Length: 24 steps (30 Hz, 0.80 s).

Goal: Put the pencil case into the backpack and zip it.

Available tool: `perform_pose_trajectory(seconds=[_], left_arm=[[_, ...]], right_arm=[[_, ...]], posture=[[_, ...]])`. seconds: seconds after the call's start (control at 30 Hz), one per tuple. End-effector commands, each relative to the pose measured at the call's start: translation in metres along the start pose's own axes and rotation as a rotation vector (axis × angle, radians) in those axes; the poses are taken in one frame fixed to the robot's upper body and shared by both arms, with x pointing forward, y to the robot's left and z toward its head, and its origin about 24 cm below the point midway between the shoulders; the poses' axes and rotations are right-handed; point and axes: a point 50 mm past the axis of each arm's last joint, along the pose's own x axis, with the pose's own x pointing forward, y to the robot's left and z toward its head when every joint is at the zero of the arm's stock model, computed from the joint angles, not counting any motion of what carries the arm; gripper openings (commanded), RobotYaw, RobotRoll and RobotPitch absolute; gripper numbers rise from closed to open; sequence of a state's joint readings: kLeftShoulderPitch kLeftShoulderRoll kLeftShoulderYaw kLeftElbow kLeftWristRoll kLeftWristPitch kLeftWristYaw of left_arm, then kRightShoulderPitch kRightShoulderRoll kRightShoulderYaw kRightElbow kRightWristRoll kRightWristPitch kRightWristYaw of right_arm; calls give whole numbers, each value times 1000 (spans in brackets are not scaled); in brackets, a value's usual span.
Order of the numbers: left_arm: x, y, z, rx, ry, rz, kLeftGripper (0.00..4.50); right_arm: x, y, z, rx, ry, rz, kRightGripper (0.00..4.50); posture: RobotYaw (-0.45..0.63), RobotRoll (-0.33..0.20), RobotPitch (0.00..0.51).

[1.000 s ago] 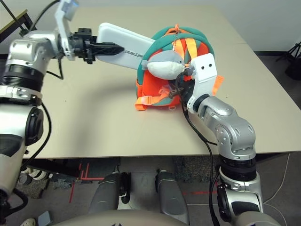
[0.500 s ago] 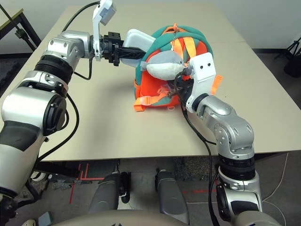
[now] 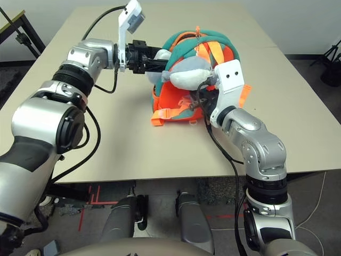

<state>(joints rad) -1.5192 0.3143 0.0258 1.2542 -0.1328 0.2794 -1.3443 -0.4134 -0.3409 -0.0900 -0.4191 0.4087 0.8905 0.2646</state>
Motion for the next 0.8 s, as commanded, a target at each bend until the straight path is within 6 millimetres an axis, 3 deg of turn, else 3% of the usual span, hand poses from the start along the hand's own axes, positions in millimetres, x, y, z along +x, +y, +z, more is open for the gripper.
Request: perform_pose_trajectory(seconds=[0.03, 0.23, 0.47, 0.67, 0.77, 0.8], left_arm=[[-17, -7, 42, 82, -114, -56, 4500], [-50, -9, 56, 123, -162, -7, 4500], [-68, -8, 30, 87, -104, 58, 4500], [-70, -13, 8, 46, -75, 91, 4500], [-68, -16, 0, 25, -64, 96, 3899], [-68, -17, -3, 20, -60, 97, 3507]], right_arm=[[4, 2, -10, 13, 49, 16, 203], [7, 2, -10, 11, 51, 29, 203], [9, 2, -11, 8, 53, 41, 203], [9, 2, -12, 5, 56, 45, 203], [9, 2, -12, 4, 57, 46, 203], [9, 2, -12, 3, 57, 47, 203]], posture=[[-190, 0, 125], [-170, 0, 124], [-158, 0, 122], [-153, 0, 120], [-153, 0, 120], [-153, 0, 120]])
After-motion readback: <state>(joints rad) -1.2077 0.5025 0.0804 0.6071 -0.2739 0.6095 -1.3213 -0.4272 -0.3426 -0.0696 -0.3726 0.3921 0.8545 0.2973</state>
